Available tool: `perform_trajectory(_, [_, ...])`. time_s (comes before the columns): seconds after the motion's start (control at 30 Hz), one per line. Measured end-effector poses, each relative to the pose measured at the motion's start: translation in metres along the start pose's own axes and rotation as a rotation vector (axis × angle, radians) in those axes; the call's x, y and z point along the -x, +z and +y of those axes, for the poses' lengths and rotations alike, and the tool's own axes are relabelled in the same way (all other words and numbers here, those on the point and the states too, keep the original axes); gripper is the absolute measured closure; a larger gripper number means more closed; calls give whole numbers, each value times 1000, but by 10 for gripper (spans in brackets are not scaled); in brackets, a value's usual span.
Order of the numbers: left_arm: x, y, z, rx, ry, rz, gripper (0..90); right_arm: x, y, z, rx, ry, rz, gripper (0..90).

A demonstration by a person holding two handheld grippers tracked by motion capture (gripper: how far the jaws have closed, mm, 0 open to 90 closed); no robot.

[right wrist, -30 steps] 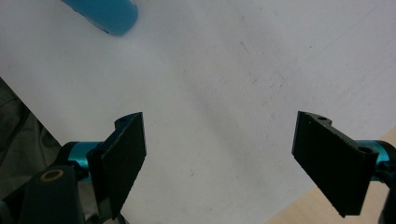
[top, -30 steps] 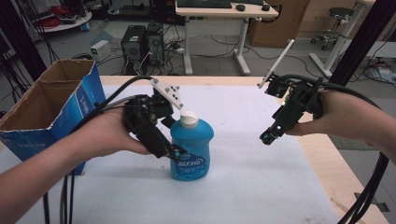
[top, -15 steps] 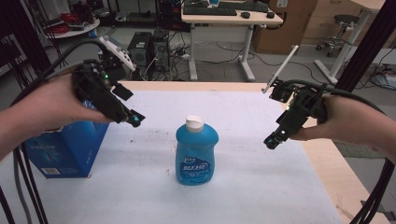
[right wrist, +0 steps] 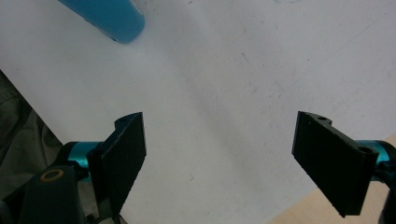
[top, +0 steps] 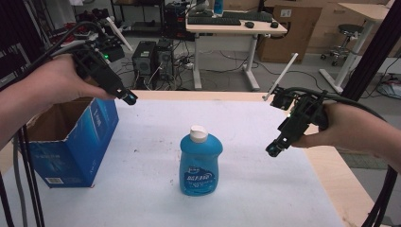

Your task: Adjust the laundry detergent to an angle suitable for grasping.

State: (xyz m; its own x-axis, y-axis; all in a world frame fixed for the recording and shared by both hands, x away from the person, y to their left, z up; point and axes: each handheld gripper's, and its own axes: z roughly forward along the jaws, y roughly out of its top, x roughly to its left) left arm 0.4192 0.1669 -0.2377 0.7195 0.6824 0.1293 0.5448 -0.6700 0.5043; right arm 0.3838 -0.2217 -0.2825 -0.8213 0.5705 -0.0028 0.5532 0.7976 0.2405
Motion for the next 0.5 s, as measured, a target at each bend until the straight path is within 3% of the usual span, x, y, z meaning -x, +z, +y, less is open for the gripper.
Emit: perform_trajectory(0.5, [5, -1, 8, 0, 25, -13, 189, 2, -6, -2, 21, 0, -2, 169])
